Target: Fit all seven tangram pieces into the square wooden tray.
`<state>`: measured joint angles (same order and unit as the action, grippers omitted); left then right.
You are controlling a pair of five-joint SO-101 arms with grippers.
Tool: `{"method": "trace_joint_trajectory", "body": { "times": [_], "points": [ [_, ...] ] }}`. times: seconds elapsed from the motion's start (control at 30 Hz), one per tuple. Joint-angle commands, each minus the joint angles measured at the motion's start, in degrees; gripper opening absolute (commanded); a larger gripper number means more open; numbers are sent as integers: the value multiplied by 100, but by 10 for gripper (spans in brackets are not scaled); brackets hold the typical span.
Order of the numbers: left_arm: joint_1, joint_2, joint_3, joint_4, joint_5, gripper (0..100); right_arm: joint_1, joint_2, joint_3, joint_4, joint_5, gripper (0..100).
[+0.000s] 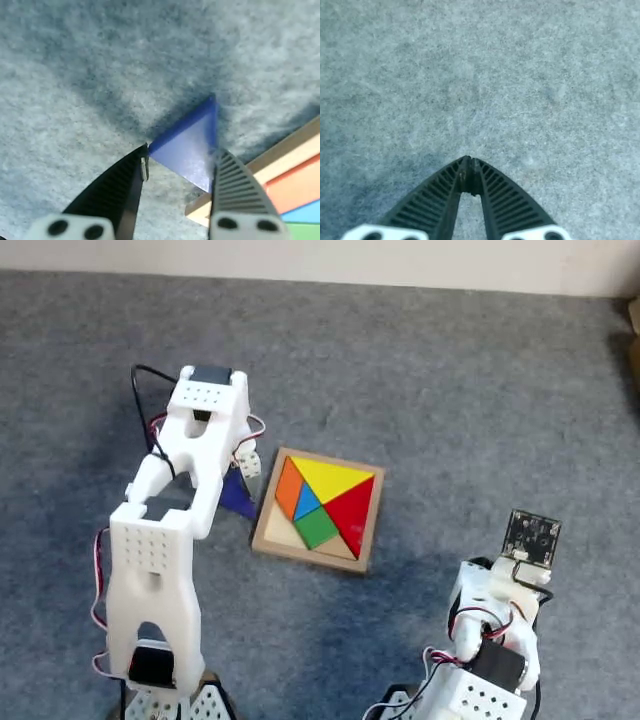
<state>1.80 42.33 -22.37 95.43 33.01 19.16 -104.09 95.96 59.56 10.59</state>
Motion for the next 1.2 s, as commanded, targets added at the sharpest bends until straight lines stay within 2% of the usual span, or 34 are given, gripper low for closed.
{"method": "trace_joint_trajectory", "body": {
  "times": [0.0,0.17,0.3,0.5,0.77,0.97,1.17],
  "points": [
    [101,-31,-207,123,-35,70,66,-84,541,-119,0,5],
    [110,-286,-585,378,-651,43,66,-84,541,-119,0,5],
    [145,-760,-576,431,-826,5,66,-84,541,-119,0,5],
    [180,-1279,-541,501,-791,6,66,-84,541,-119,0,5],
    [1130,-1349,251,475,-765,11,66,-84,541,-119,0,5],
    [1411,-1341,374,466,0,13,66,-84,541,-119,0,5],
    [1402,-1341,391,492,26,157,66,-84,541,-119,0,5]
  ]
}}
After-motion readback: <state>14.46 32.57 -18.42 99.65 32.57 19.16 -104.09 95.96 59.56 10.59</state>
